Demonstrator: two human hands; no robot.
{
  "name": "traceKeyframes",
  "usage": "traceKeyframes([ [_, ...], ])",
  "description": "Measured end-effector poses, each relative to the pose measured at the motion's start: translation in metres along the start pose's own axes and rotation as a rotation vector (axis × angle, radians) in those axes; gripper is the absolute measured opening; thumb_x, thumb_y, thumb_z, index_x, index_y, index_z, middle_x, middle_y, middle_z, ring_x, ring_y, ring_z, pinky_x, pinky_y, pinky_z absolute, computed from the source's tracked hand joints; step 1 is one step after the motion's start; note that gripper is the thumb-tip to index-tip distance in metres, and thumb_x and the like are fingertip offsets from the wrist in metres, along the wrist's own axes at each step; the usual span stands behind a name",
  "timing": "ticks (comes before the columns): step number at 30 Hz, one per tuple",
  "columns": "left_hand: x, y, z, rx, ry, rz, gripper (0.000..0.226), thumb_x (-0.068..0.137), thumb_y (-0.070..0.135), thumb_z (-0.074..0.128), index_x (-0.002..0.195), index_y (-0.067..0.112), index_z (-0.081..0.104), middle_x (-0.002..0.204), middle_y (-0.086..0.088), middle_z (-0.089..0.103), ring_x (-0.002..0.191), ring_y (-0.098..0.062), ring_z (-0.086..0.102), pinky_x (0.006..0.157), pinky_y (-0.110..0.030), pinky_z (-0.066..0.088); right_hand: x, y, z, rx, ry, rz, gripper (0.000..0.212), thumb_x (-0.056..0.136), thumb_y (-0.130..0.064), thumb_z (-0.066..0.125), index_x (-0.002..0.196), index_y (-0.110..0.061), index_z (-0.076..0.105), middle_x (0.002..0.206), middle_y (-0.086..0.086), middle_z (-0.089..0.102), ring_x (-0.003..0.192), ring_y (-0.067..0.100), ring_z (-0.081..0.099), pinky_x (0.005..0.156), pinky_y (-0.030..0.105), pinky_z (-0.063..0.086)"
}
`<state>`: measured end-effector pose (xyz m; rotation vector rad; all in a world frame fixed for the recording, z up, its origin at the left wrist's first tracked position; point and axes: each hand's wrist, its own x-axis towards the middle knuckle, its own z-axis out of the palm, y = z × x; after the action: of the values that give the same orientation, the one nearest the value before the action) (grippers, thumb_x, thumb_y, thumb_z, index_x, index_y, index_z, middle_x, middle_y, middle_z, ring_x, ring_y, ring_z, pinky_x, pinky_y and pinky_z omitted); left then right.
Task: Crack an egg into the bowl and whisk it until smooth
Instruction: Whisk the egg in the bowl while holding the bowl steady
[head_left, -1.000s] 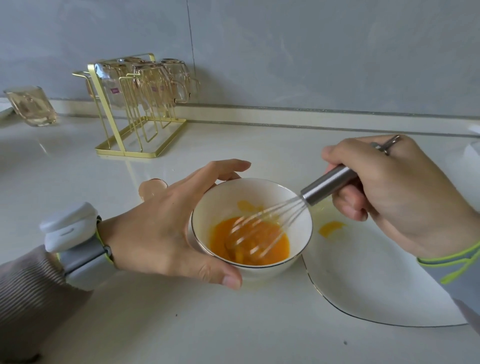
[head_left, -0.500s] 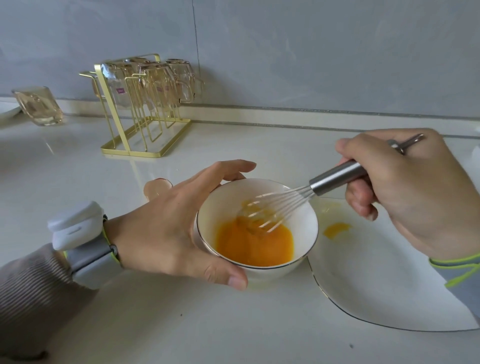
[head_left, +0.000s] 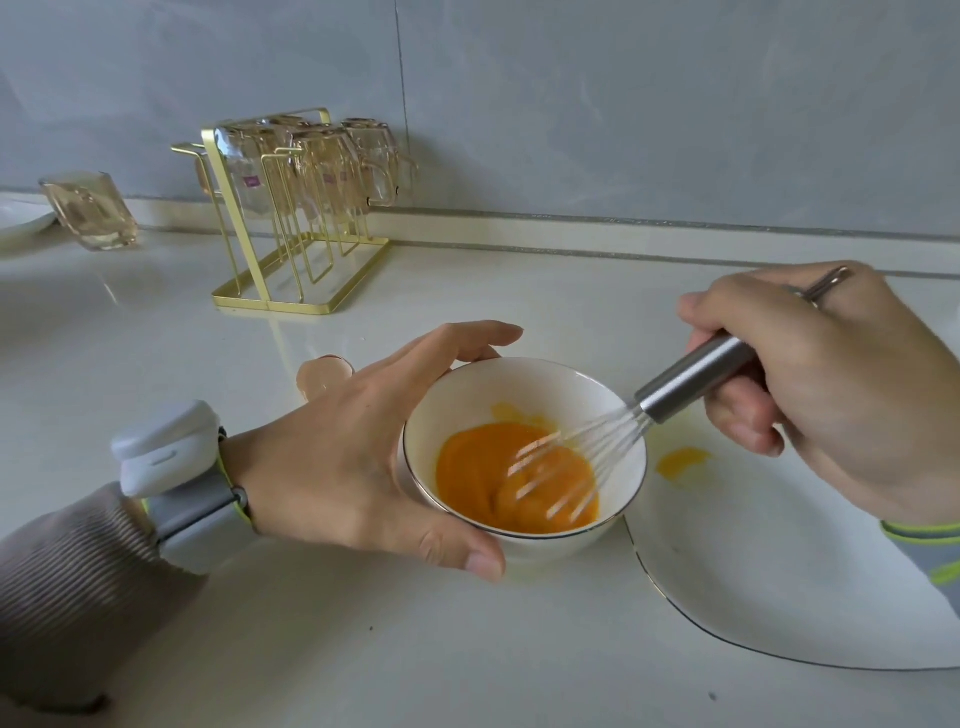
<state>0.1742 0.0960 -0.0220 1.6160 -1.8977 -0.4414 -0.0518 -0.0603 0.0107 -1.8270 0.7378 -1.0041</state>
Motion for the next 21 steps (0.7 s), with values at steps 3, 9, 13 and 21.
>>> traceKeyframes([
  [3, -0.0002, -0.0002, 0.0000, 0.013, 0.003, -0.005, 0.120, 0.050, 0.094, 0.065, 0.151, 0.043, 0.024, 0.145, 0.018, 0.049, 0.129, -0.009, 0.057, 0.101, -0.034, 0.054, 0.0001, -0.0001, 0.0003, -0.015, 0.023, -0.014, 0.041, 0.090, -0.020, 0.059, 0.057, 0.002, 0.050, 0.033, 0.005, 0.039, 0.033, 0.025, 0.037, 0.040, 0.026, 0.034],
  [9, 0.0003, -0.0001, 0.0005, 0.009, 0.002, -0.005, 0.119, 0.050, 0.094, 0.065, 0.150, 0.043, 0.024, 0.147, 0.017, 0.048, 0.131, -0.012, 0.057, 0.101, -0.039, 0.055, -0.0013, 0.0009, 0.0015, -0.019, -0.021, -0.004, 0.044, 0.089, -0.020, 0.061, 0.049, -0.004, 0.052, 0.034, 0.006, 0.041, 0.035, 0.026, 0.039, 0.041, 0.026, 0.035],
  [13, -0.0001, -0.0002, 0.0002, 0.006, 0.003, 0.003, 0.120, 0.051, 0.093, 0.065, 0.151, 0.041, 0.025, 0.147, 0.017, 0.048, 0.130, -0.012, 0.057, 0.100, -0.037, 0.056, 0.0004, 0.0012, 0.0013, 0.026, -0.020, 0.011, 0.042, 0.088, -0.018, 0.061, 0.056, 0.004, 0.046, 0.033, 0.006, 0.037, 0.033, 0.025, 0.035, 0.041, 0.026, 0.033],
  [21, 0.0006, -0.0002, -0.0001, 0.009, -0.001, -0.003, 0.120, 0.050, 0.094, 0.064, 0.151, 0.043, 0.024, 0.145, 0.018, 0.048, 0.129, -0.008, 0.057, 0.101, -0.029, 0.053, -0.0007, 0.0023, 0.0016, 0.019, -0.024, -0.022, 0.044, 0.090, -0.018, 0.059, 0.051, -0.001, 0.050, 0.033, 0.005, 0.038, 0.034, 0.025, 0.037, 0.042, 0.025, 0.034],
])
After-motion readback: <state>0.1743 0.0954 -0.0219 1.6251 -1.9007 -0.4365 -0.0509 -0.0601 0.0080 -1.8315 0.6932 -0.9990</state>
